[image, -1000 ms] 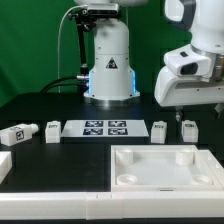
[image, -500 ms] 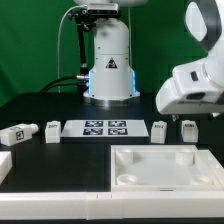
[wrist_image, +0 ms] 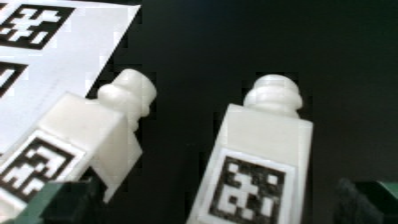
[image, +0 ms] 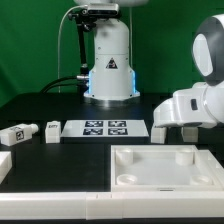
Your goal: Assemble one leg
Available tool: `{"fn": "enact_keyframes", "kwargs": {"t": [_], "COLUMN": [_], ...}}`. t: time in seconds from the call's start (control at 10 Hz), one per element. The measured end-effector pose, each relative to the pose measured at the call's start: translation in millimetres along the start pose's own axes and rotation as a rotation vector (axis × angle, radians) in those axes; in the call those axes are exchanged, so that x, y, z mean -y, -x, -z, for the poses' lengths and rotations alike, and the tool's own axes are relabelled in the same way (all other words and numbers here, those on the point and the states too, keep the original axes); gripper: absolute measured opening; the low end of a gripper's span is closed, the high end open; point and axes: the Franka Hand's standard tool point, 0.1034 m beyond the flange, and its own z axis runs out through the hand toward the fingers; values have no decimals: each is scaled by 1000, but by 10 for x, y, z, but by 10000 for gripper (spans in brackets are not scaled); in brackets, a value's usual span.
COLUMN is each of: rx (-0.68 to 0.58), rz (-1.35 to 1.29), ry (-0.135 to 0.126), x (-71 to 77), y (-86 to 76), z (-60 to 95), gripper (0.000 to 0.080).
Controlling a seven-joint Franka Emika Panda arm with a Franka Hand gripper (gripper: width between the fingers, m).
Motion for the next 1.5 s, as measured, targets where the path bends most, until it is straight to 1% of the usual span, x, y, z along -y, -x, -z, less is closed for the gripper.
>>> {"fn": "enact_keyframes", "kwargs": {"t": [0.2,0.3,0.8,0.9,1.0,1.1,1.2,1.5], "rx": [2,0,-17,-17,-18,-18,-18,-19], "rz": [-24,-25,-21,-20,-19,-19,-18,-16], "ry": [4,4,0,0,0,0,0,2], "x": [18,22,27,34,36,37,42,63], "y": [-7,-14,-51,-50,-51,-51,-51,-47], "z": [-108,-130,-120,-119,-116,-116,-114,-114], "gripper": [649,649,649,537,537,335,285,285]}}
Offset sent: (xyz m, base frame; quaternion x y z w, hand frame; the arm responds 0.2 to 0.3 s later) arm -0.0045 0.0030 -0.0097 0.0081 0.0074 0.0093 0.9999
